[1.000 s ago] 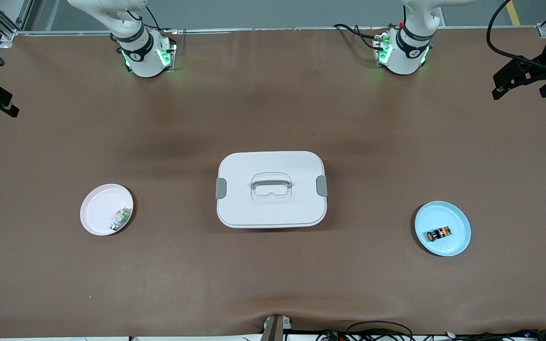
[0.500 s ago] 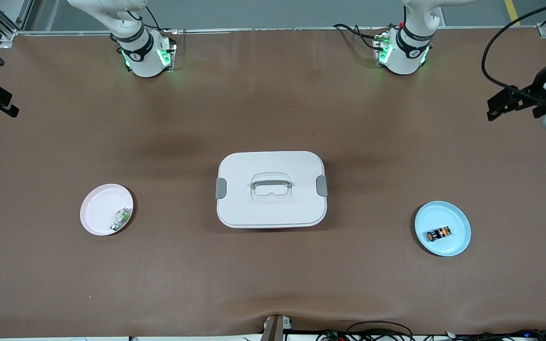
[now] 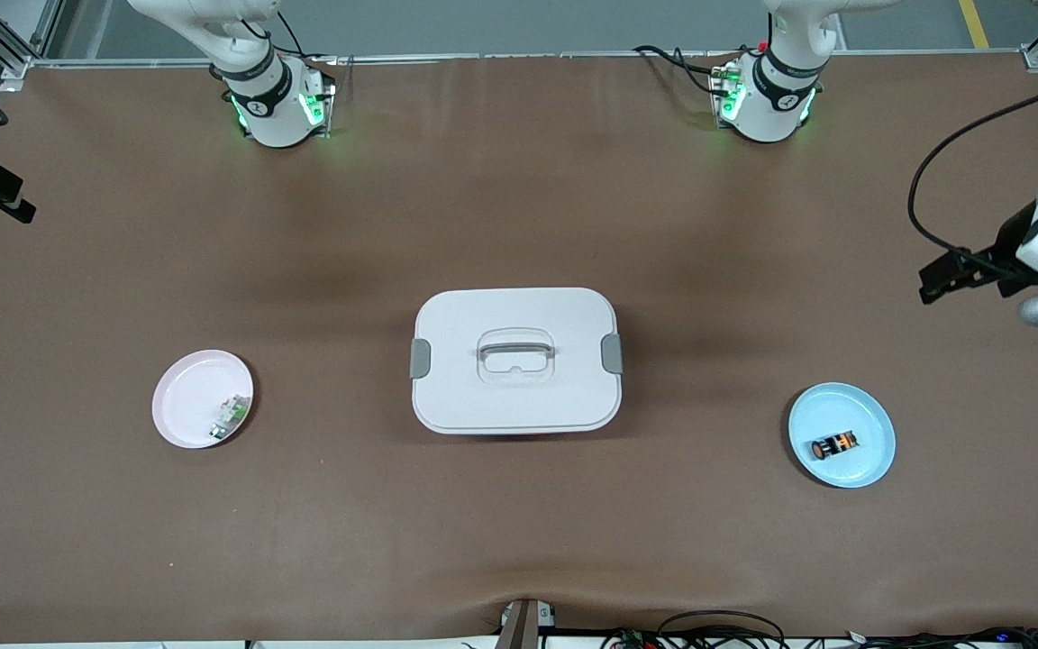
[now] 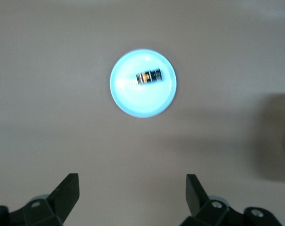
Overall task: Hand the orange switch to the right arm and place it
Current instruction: 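Reach the left gripper down to the orange switch on the blue plate, then close the left gripper on the orange switch and lift it, then carry the switch above the box while the right gripper reaches toward it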
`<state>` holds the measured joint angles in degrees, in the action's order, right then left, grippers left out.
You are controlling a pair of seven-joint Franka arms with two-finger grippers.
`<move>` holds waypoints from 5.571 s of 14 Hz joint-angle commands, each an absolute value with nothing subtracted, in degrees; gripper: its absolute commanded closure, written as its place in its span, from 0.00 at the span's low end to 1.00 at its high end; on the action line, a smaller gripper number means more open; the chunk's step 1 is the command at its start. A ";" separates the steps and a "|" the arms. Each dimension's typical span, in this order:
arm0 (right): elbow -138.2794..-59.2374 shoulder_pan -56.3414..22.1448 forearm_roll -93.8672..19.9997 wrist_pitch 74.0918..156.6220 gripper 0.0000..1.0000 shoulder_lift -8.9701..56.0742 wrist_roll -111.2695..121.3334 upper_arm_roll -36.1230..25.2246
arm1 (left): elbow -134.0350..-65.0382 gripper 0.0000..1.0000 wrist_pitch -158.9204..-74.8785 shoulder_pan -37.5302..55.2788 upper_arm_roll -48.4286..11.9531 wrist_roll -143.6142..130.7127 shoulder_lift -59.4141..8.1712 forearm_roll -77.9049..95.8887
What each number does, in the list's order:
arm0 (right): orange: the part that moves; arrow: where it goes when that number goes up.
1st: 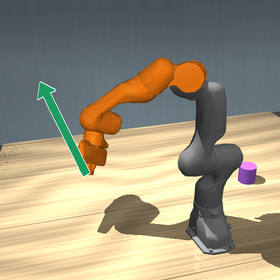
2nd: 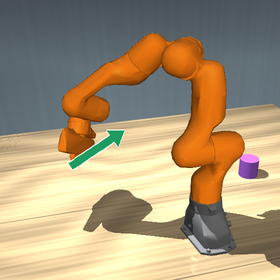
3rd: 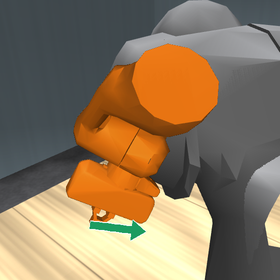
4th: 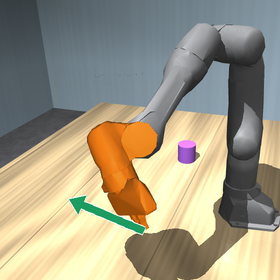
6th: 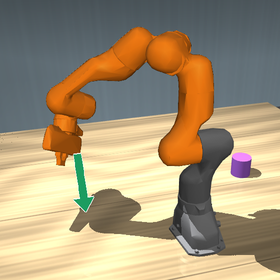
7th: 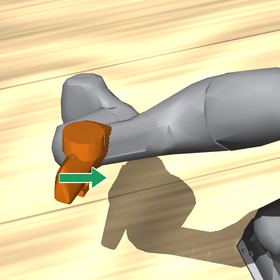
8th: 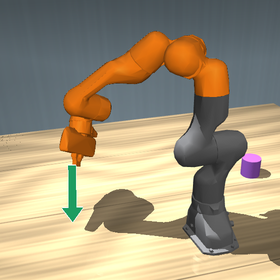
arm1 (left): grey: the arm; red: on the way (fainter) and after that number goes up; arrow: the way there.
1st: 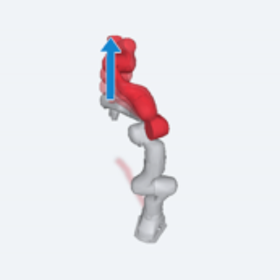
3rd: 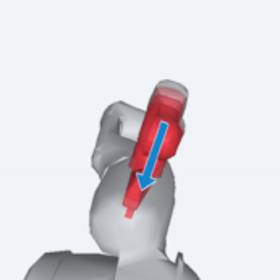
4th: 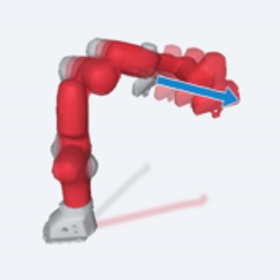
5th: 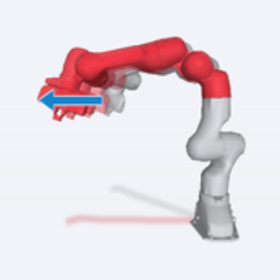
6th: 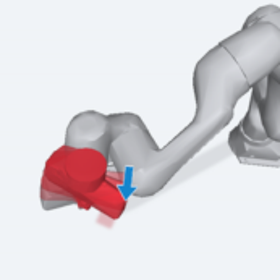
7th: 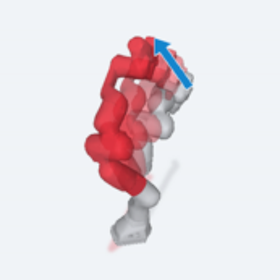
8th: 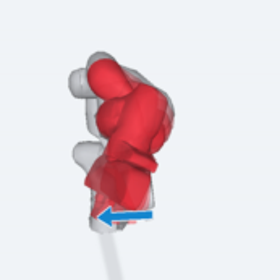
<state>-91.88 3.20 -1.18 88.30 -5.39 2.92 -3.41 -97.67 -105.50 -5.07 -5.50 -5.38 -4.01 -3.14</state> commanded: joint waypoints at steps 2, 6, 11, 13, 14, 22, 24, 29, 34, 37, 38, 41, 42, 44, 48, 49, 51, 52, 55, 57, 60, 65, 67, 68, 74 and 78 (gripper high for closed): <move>-90.35 4.31 -0.62 87.45 0.00 -4.66 3.43 -2.72 | -100.20 0.00 -113.72 -5.80 -5.54 -5.54 -8.60 -3.87; -90.35 4.31 -0.79 87.45 0.00 -4.48 3.43 -2.64 | -100.20 0.00 -116.89 -7.47 -5.54 -5.54 -14.14 -3.95; -90.35 4.22 -0.79 87.45 0.00 -4.13 3.43 -2.64 | -99.40 0.00 -119.34 -7.91 -5.45 -5.62 -20.12 -3.87; -90.35 4.22 -0.79 87.45 0.00 -4.04 3.43 -2.64 | -99.06 0.00 -122.50 -8.44 -5.45 -7.46 -23.10 -3.78; -90.35 4.22 -0.79 87.45 0.00 -4.04 3.43 -2.64 | -98.53 0.00 -124.00 -8.26 -5.45 -9.30 -24.68 -3.87; -90.35 3.96 -0.88 87.54 0.00 -3.60 3.43 -2.64 | -92.90 0.00 -128.48 -6.15 -5.98 -15.38 -34.88 -3.26; -90.35 3.87 -0.88 87.45 0.00 -3.60 3.43 -2.64 | -92.90 0.00 -132.70 -6.15 -5.98 -15.38 -36.55 -3.25; -90.35 3.78 -0.88 87.45 0.00 -3.60 3.34 -2.64 | -92.81 0.00 -136.49 -6.15 -5.98 -15.38 -39.63 -3.17; -90.35 3.87 -0.88 87.45 0.00 -3.60 3.34 -2.64 | -92.73 0.00 -138.87 -6.50 -5.98 -15.29 -41.22 -3.16; -90.35 3.78 -0.88 87.45 0.00 -3.60 3.25 -2.64 | -90.80 0.00 -138.87 -6.68 -5.98 -15.29 -42.71 -2.29; -90.35 3.78 -0.88 87.45 0.00 -3.52 3.25 -2.64 | -90.79 0.00 -138.87 -6.68 -5.98 -15.29 -42.89 -1.85; -90.35 3.78 -0.88 87.45 0.00 -3.34 3.25 -2.64 | -90.70 0.00 -139.13 -6.68 -5.98 -15.29 -43.50 -1.85; -90.35 3.78 -0.88 87.45 0.00 -3.43 3.25 -2.64 | -90.70 0.00 -140.09 -6.68 -5.98 -15.29 -43.68 -1.85; -90.35 3.78 -0.88 87.45 0.00 -3.34 3.25 -2.64 | -90.70 0.00 -141.41 -6.68 -5.98 -15.21 -44.56 -1.93; -90.35 3.69 -0.88 87.45 0.00 -3.34 3.16 -2.64 | -90.00 0.03 -142.12 -6.59 -5.98 -15.20 -45.52 -1.85; -90.35 3.69 -0.88 87.45 0.00 -3.34 3.25 -2.64 | -89.91 0.16 -142.12 -6.59 -5.98 -15.21 -45.70 -1.76; -90.35 3.78 -0.88 87.54 0.00 -3.34 3.34 -2.64 | -89.82 0.54 -142.12 -6.68 -5.98 -15.21 -45.62 -1.67; -90.35 3.78 -0.88 87.54 0.00 -3.34 3.34 -2.64 | -89.56 0.72 -142.12 -6.59 -5.98 -15.29 -45.53 -1.67; -90.35 3.78 -0.88 87.54 0.00 -3.34 3.34 -2.64 | -88.07 1.00 -141.60 -6.42 -6.06 -15.29 -44.57 -1.58; -90.35 3.78 -0.88 87.54 0.00 -3.34 3.25 -2.64 | -88.33 1.00 -140.54 -6.59 -6.24 -15.12 -43.16 -1.58; -90.35 3.78 -0.88 87.45 0.00 -3.34 3.25 -2.64 | -88.16 1.00 -135.46 -6.94 -8.60 -15.21 -38.77 -1.50; -90.44 3.43 -0.88 87.36 0.00 -3.34 3.43 -2.46 | -88.07 1.00 -126.23 -6.68 -10.72 -15.29 -31.74 3.32; -90.61 3.25 -0.88 87.36 0.00 -3.34 2.99 -2.37 | -88.15 1.00 -122.19 -6.51 -11.51 -18.35 -29.37 6.75; -90.88 2.56 -0.88 87.19 0.00 -3.34 2.90 -2.37 | -87.89 1.00 -119.38 -6.50 -12.64 -22.20 -27.96 7.03; -91.14 -2.80 -1.23 85.52 0.00 -3.34 0.72 -2.29 | -80.87 1.00 -106.62 -6.68 -21.52 -43.30 -24.96 11.67; -92.19 -6.06 -8.23 85.69 0.00 -3.34 -9.22 -2.29 | -79.01 1.00 -105.64 -6.85 -28.28 -57.88 -24.61 13.71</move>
<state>-92.06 -5.33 -4.65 86.02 -3.54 -5.90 -2.00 -80.10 -106.92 -6.27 -25.07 -51.87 -24.62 12.57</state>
